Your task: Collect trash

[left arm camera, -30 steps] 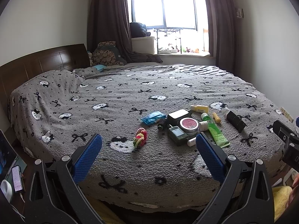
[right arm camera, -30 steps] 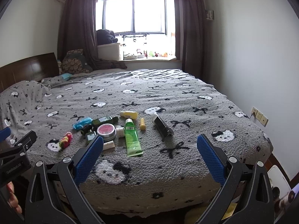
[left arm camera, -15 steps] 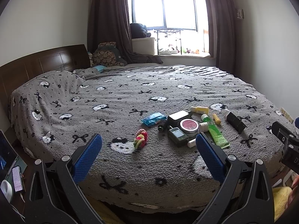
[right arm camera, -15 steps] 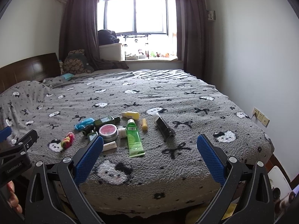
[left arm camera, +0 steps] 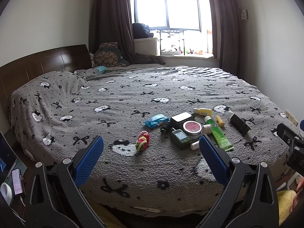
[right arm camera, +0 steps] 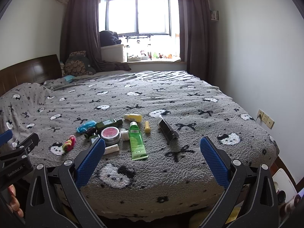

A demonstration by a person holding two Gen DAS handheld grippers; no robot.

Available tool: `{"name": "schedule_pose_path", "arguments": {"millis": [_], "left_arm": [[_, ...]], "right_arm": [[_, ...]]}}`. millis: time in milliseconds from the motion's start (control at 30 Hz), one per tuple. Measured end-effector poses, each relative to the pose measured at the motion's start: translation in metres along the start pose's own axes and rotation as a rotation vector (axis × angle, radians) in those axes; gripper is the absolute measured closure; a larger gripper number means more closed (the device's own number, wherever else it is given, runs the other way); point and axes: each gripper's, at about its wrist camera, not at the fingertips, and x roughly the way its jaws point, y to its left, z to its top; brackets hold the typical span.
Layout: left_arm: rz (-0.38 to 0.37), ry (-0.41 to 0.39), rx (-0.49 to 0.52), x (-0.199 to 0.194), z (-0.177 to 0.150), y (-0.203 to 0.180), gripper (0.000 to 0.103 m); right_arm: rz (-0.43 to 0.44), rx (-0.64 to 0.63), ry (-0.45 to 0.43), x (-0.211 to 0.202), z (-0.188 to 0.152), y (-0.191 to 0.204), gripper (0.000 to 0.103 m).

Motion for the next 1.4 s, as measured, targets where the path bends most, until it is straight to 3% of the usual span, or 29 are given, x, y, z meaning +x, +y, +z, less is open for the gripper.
{"name": "schedule_pose_path", "arguments": {"millis": [533,900,1400], "left_arm": [[0.004,0.008,-0.006,0.005,-0.007,0.003,0.008],[-0.005,0.08,0.013,0.047,-0.031,0.009,0.008],[-0.085,0.195,0.032,0.123,-0.048,0.005,0.008]], "right_arm": [[0.003,0.017,0.008,0.007,-0.005,-0.004,0.003],[-0.026,-0.019,0.023,0.044,-0.03,-0.02,0.003],[0.141,-0.036,0.206,0.13,-0.044,0.003,0.003]]}}
